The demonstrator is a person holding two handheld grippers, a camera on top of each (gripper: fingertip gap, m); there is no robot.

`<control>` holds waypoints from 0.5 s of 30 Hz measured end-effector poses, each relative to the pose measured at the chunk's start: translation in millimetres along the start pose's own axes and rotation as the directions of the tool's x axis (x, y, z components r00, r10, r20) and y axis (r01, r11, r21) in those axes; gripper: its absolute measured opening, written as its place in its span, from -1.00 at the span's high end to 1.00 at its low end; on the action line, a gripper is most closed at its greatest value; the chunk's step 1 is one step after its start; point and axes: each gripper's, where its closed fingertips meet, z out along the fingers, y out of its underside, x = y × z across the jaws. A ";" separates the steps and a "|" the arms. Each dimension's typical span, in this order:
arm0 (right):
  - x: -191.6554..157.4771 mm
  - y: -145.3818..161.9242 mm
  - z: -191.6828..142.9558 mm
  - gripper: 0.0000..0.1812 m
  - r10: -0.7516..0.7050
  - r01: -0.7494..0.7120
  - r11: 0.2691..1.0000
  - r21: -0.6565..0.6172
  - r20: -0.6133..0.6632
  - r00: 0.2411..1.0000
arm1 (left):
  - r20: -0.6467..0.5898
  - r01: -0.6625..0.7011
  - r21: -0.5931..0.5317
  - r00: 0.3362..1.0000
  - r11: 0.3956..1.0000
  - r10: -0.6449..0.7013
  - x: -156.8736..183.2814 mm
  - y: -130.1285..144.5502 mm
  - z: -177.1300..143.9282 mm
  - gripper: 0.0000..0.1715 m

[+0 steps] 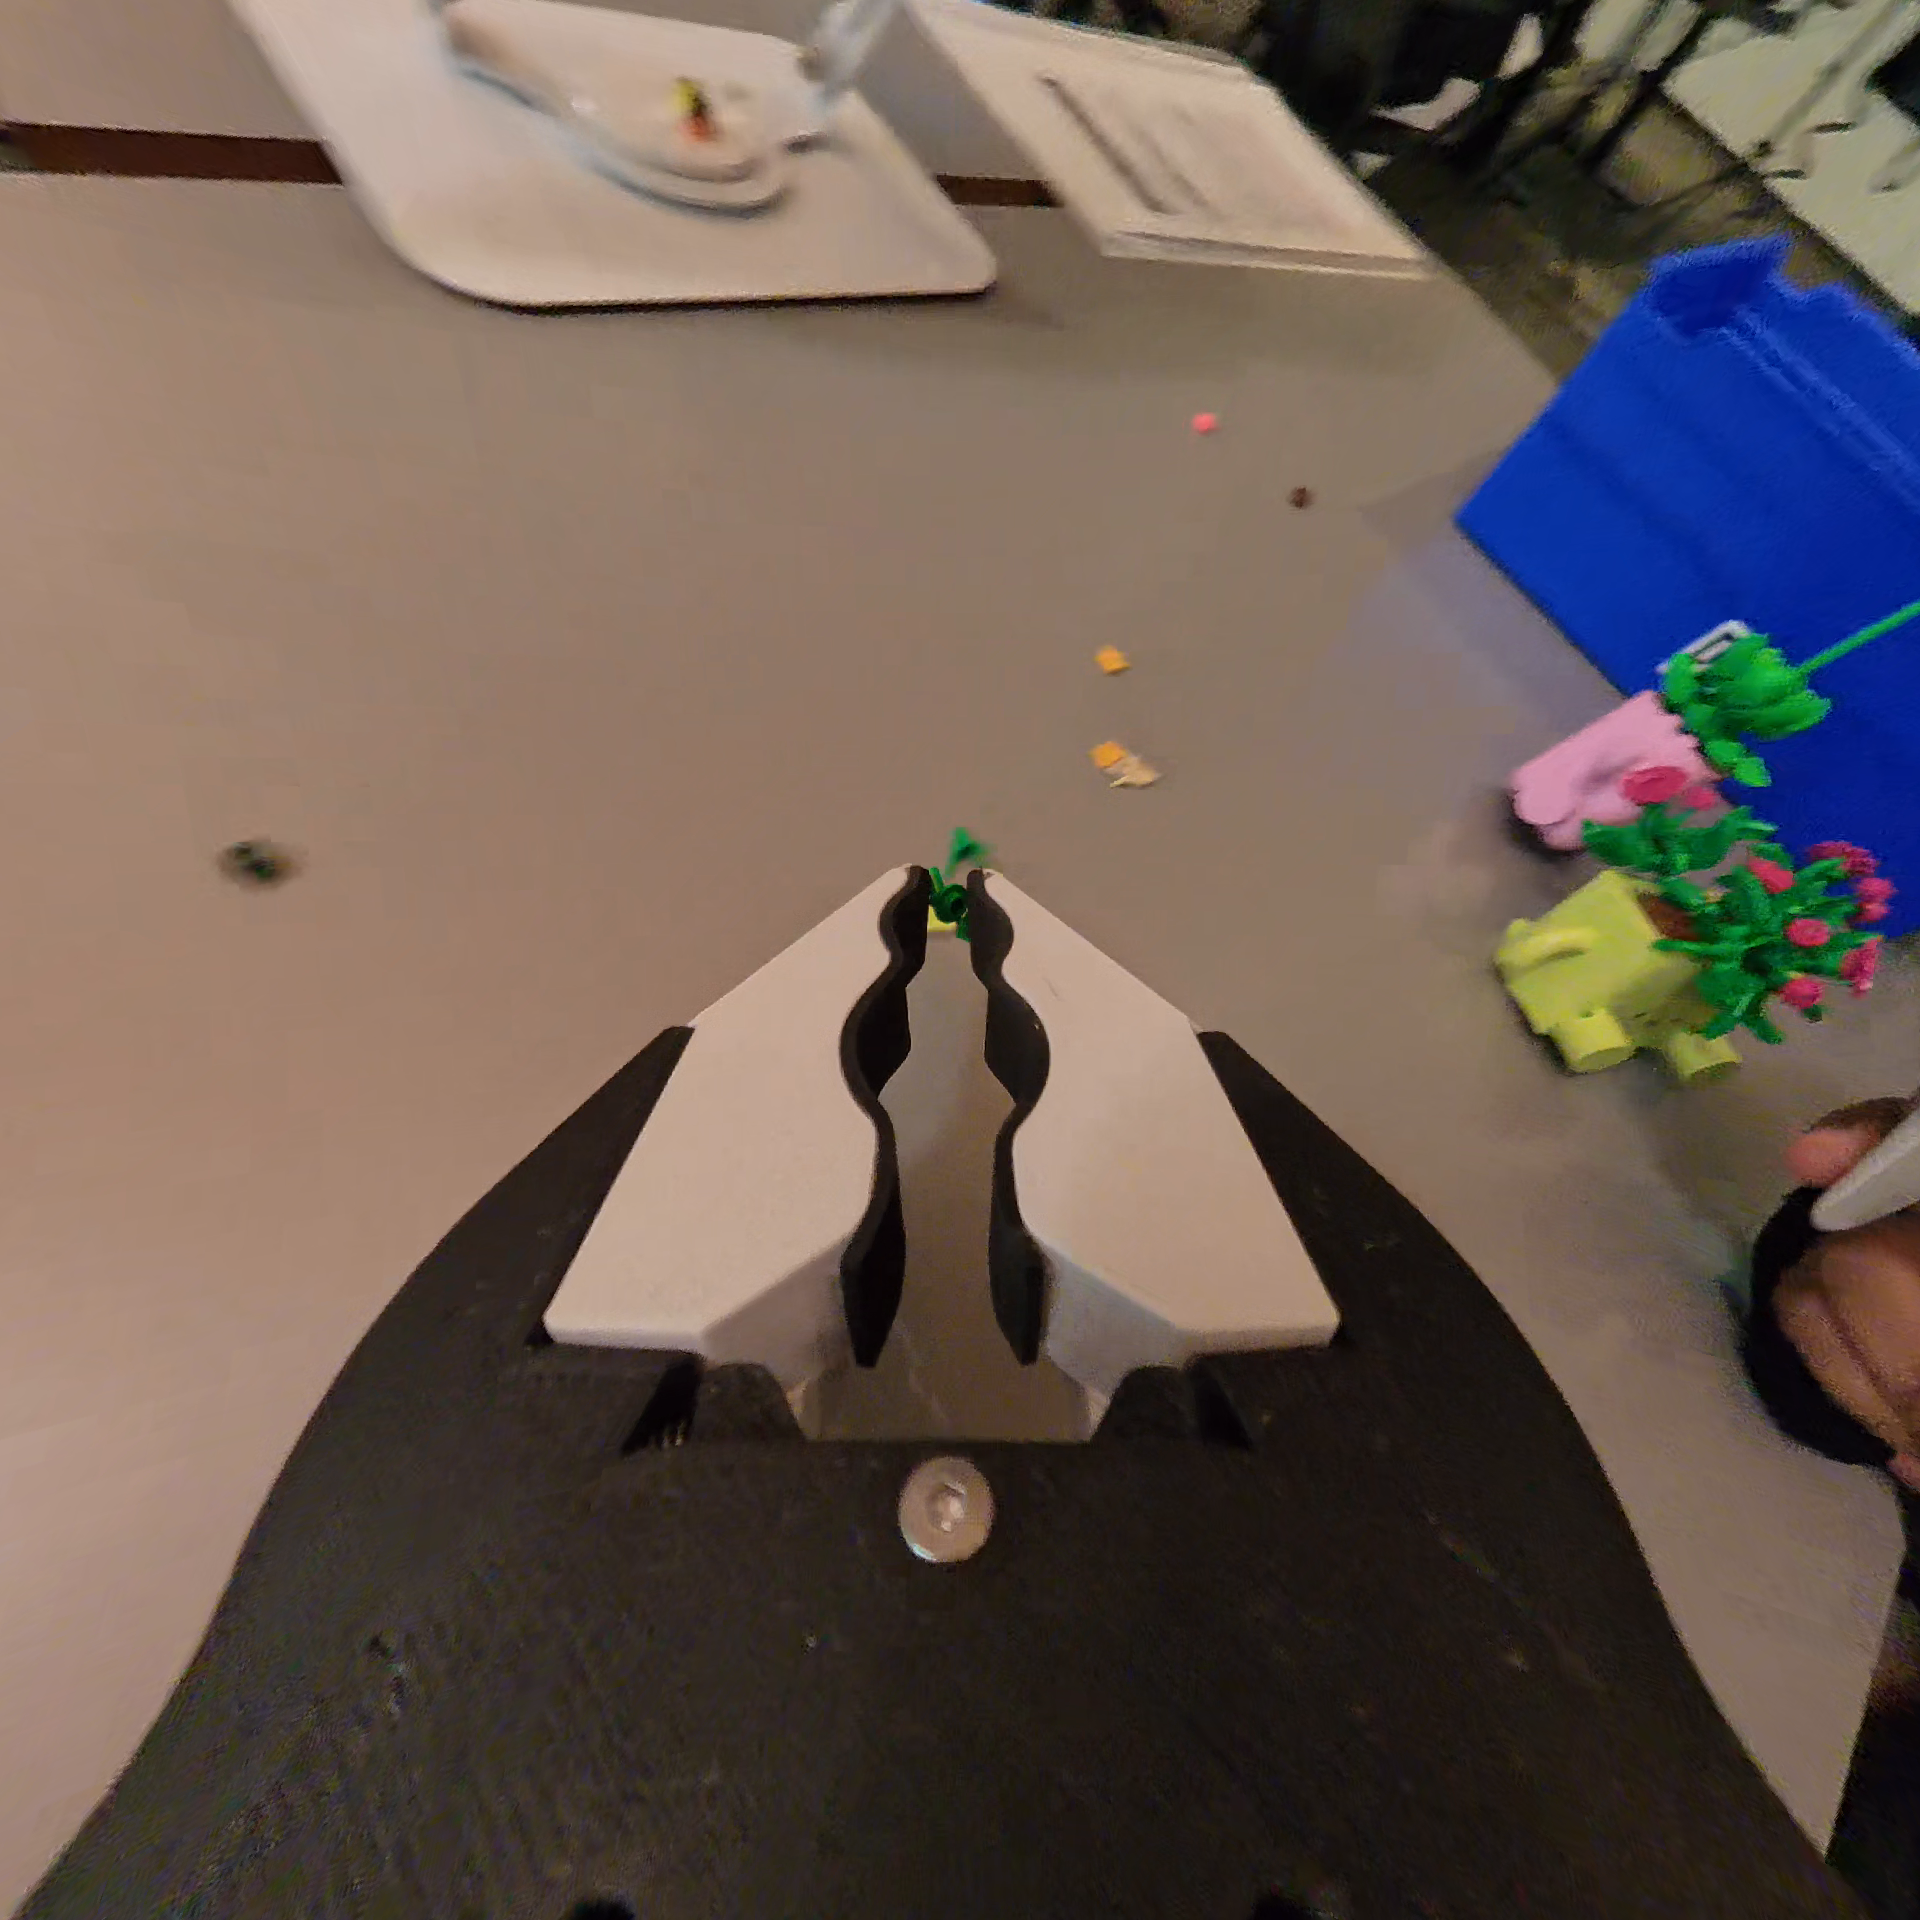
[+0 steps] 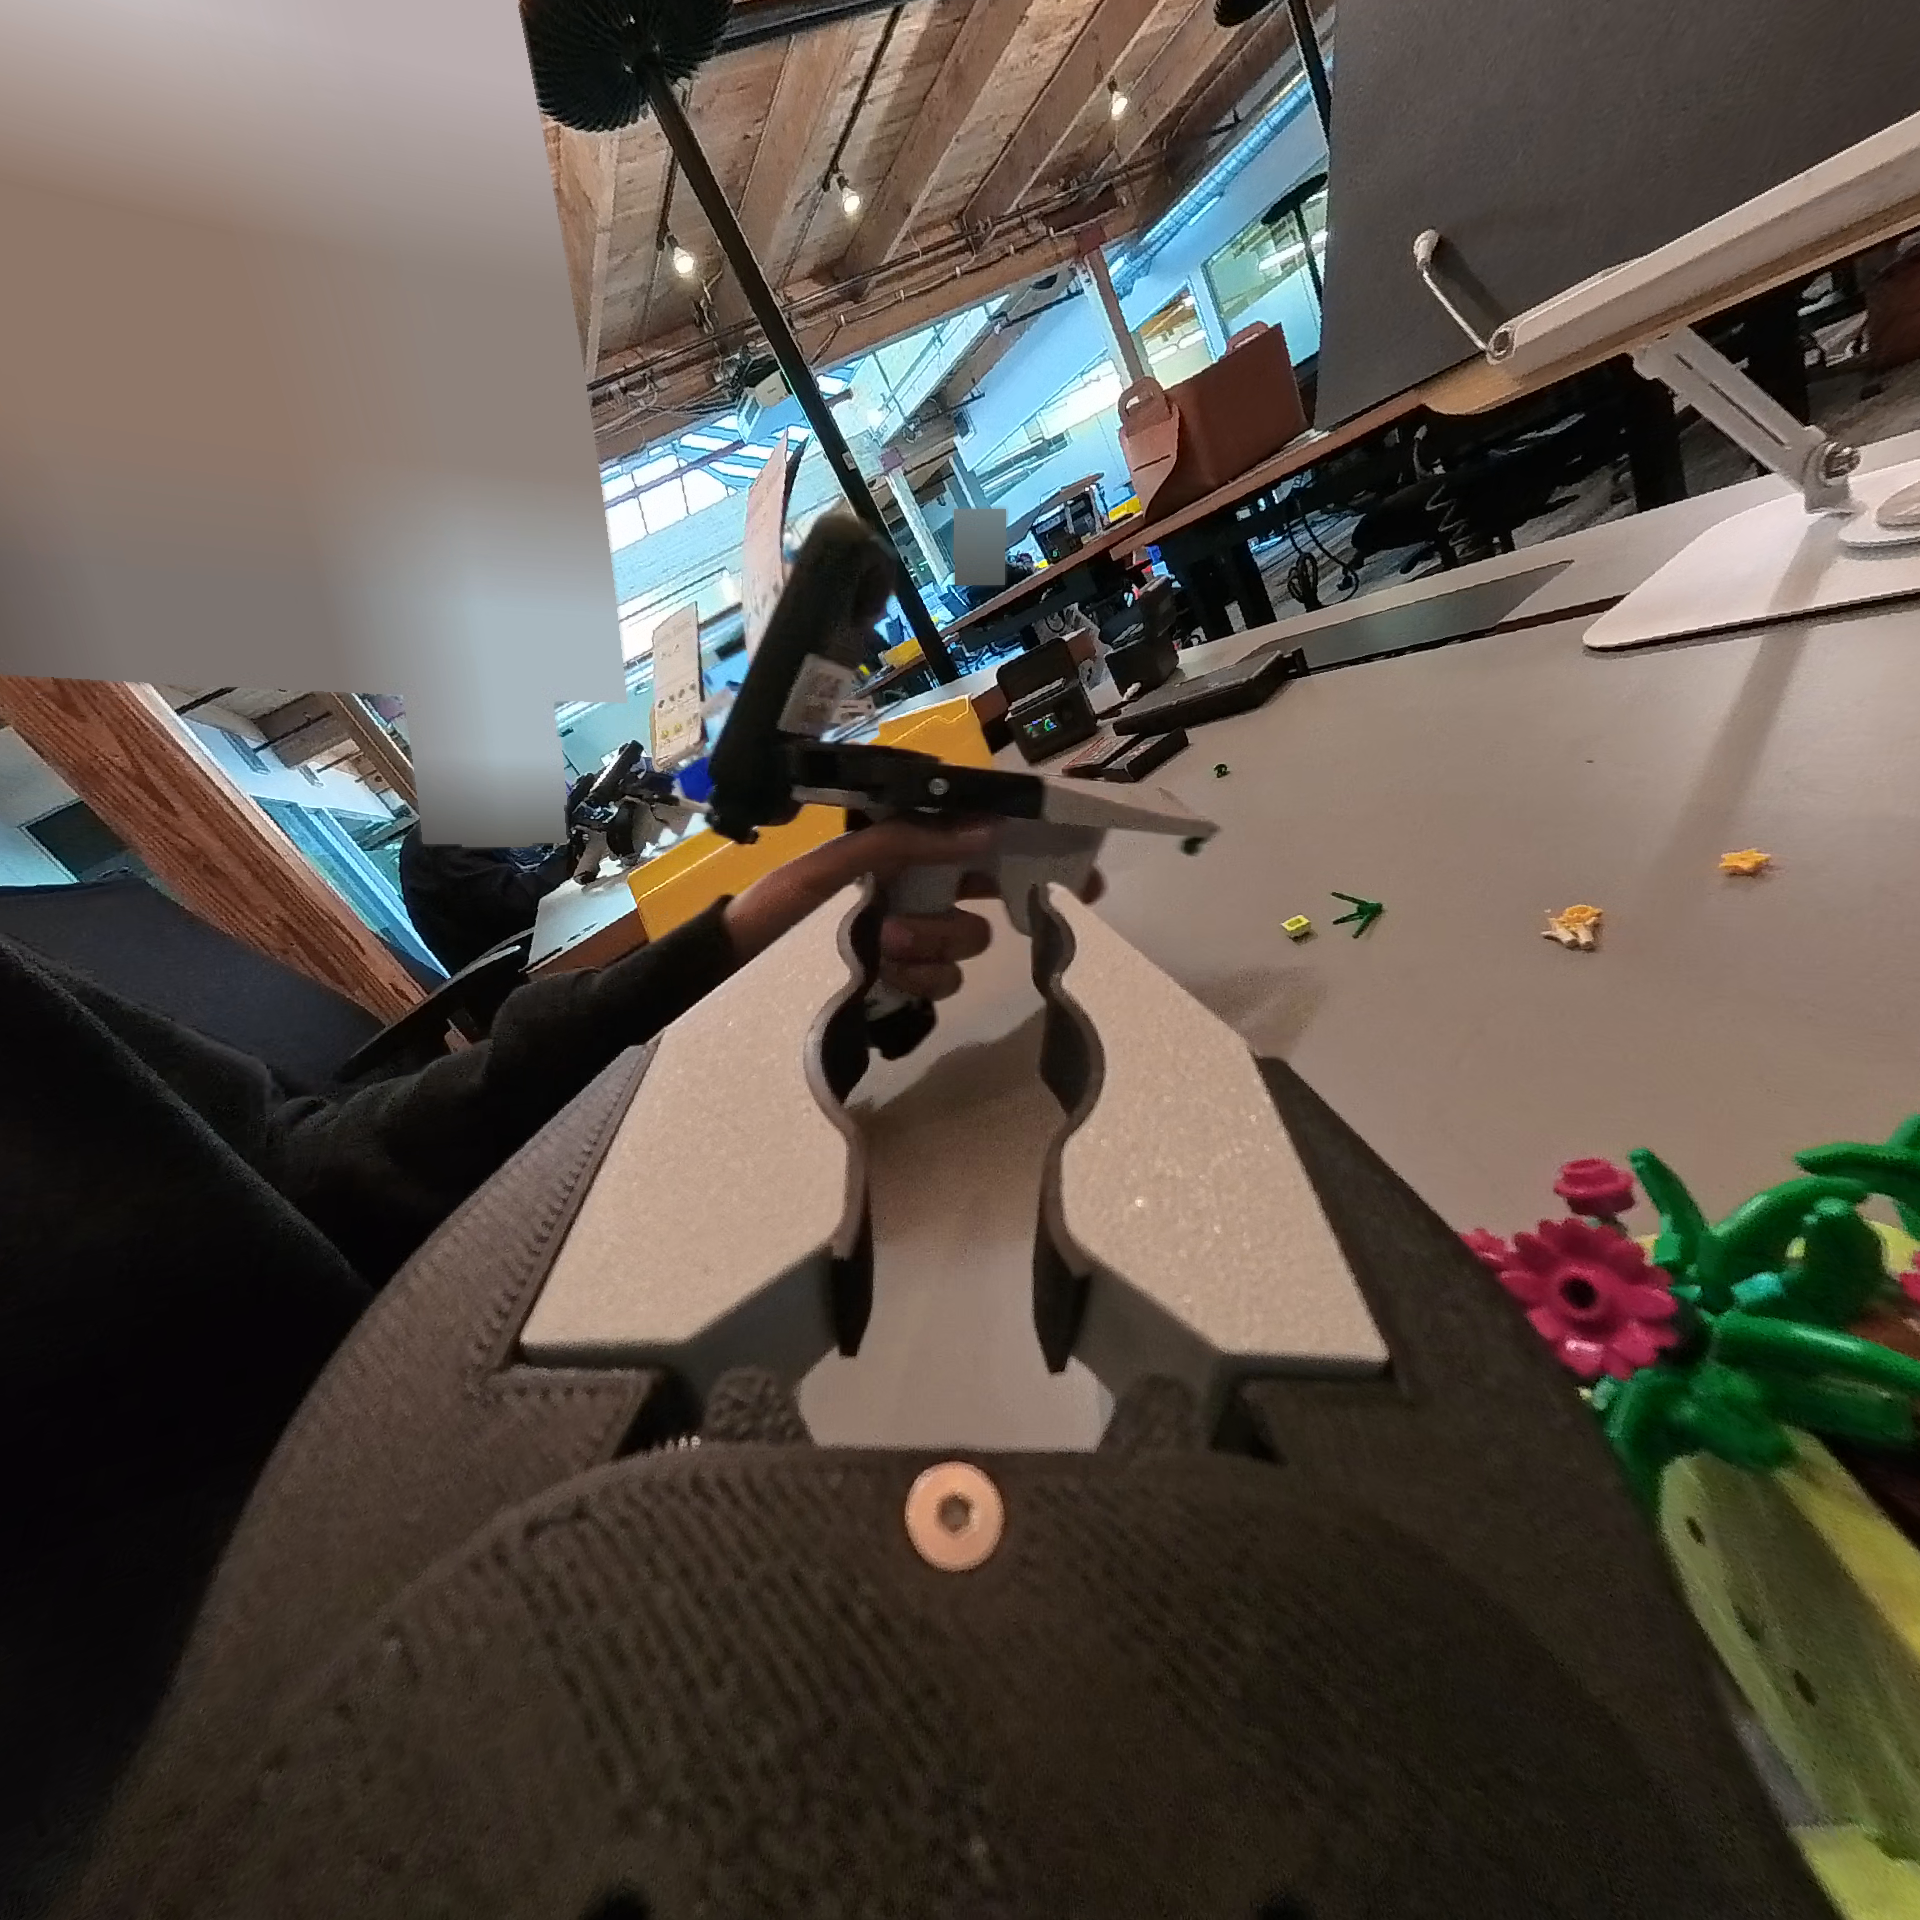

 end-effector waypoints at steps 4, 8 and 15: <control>-0.2 -0.2 -0.5 0.70 0.002 -0.002 1.000 0.001 0.002 1.000 | -0.060 -0.059 -0.047 0.997 0.997 0.057 30.6 3.6 38.6 0.95; 0.1 -0.9 -1.8 0.70 0.010 -0.010 1.000 0.005 0.004 1.000 | -0.021 -0.123 -0.106 0.992 0.987 0.122 28.5 16.1 51.9 0.95; -0.7 -0.5 -1.9 0.70 0.005 -0.005 1.000 0.003 0.004 1.000 | 0.001 -0.089 -0.090 0.996 0.992 0.090 19.8 12.0 51.0 0.91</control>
